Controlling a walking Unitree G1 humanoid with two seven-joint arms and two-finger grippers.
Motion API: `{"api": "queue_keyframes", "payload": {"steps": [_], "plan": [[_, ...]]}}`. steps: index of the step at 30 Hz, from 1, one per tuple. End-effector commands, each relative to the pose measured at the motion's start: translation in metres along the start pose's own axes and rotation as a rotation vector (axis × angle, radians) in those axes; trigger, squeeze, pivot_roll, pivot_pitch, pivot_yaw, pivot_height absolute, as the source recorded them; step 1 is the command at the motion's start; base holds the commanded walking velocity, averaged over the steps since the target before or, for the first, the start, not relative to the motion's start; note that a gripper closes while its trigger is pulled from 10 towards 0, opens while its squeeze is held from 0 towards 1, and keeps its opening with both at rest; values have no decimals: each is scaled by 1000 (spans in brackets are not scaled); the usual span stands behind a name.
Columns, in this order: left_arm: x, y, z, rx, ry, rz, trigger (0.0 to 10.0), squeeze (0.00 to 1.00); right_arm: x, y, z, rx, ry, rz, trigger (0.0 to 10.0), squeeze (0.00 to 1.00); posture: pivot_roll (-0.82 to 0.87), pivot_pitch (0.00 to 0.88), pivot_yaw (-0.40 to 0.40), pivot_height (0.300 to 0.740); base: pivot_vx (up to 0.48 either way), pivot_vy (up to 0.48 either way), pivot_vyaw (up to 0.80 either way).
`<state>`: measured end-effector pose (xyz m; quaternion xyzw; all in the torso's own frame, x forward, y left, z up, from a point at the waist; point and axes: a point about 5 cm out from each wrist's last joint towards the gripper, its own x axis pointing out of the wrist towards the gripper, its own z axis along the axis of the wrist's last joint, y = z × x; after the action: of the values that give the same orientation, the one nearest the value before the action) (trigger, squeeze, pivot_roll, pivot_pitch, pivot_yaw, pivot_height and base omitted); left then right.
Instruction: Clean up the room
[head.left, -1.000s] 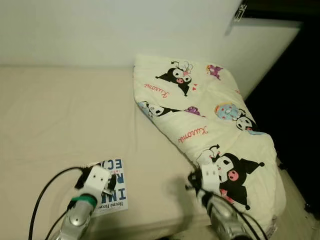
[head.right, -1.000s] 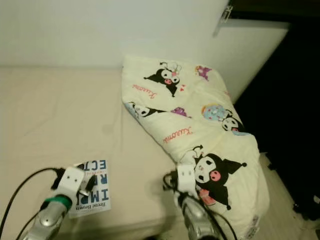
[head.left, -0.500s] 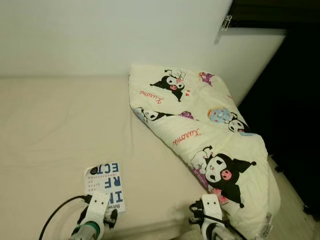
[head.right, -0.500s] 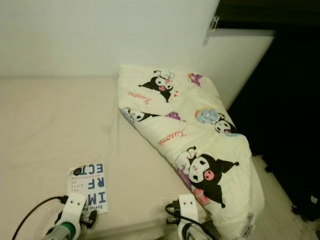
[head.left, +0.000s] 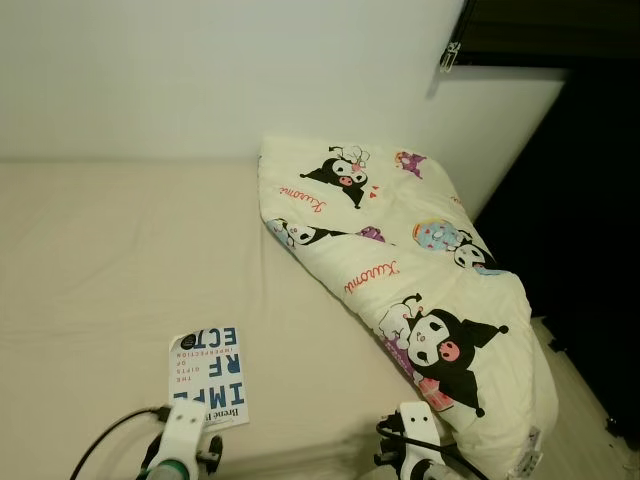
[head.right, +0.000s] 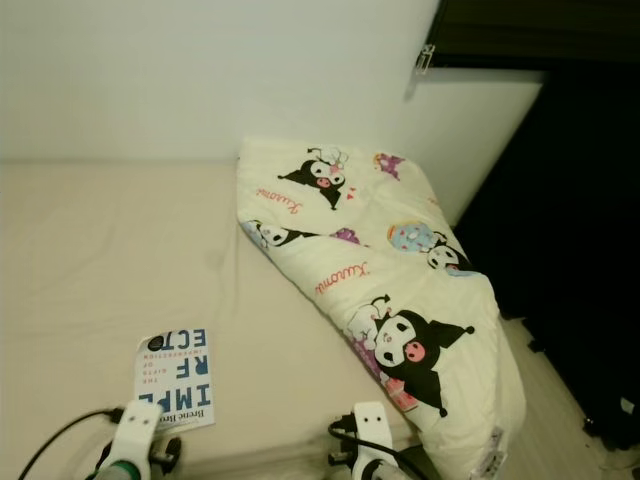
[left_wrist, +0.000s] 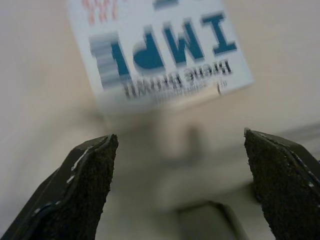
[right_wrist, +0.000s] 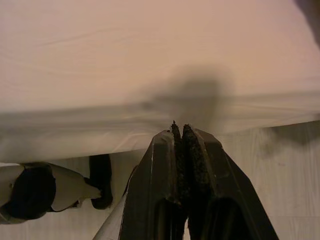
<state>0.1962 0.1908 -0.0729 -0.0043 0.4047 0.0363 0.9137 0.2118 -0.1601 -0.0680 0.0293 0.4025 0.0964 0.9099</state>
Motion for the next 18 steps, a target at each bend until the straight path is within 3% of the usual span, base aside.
{"api": "queue_keyframes", "payload": {"steps": [1, 2, 3, 4, 6, 7, 8, 9, 10, 12, 15, 18], "plan": [[-1, -2, -9, -100, 42, -26, 10000, 0, -1, 0, -4, -31, 20, 5, 10000, 0, 42, 0, -23, 740, 0, 0, 0], [0, -1, -2, -106, 10, -18, 10000, 0, 0, 1, -3, -49, 17, 12, 10000, 0, 48, 0, -23, 740, 0, 0, 0], [2, 0, 12, -57, -66, -4, 10000, 0, 0, 2, -2, -73, 12, 21, 10000, 0, 52, 0, -27, 740, 0, 0, 0], [2, 0, 53, 63, -272, -1, 10000, 0, 1, 4, 2, -115, -3, 35, 10000, 0, 63, 0, -32, 740, 0, 0, 0], [1, -1, 64, 93, -328, -3, 10000, 0, 1, 4, 2, -124, -6, 38, 10000, 0, 63, 0, -32, 740, 0, 0, 0], [-1, 2, 83, 115, -414, 15, 10000, 0, 1, 5, 4, -129, -12, 44, 10000, 0, 63, 0, -32, 740, 0, 0, 0], [-1, 2, 83, 115, -414, 15, 10000, 0, 1, 5, 4, -129, -12, 44, 10000, 0, 63, 0, -32, 740, 0, 0, 0], [-15, 8, 131, 148, -625, 46, 10000, 0, 2, 8, 10, -149, -39, 53, 10000, 0, 77, 0, -37, 740, 0, 0, 0], [-15, 8, 131, 148, -625, 46, 10000, 0, 2, 8, 10, -149, -39, 53, 10000, 0, 77, 0, -37, 740, 0, 0, 0], [-41, 8, 175, 192, -829, 29, 10000, 0, 4, 10, 25, -131, -111, 59, 10000, 0, 83, 0, -39, 740, 0, 0, 0], [-53, 6, 185, 203, -887, 11, 10000, 0, 5, 12, 33, -108, -154, 60, 10000, 0, 87, 0, -38, 740, 0, 0, 0], [-77, -6, 183, 232, -944, -59, 10000, 0, 3, 18, 64, -114, -331, 71, 10000, 0, 88, 0, -38, 740, 0, 0, 0]]}}
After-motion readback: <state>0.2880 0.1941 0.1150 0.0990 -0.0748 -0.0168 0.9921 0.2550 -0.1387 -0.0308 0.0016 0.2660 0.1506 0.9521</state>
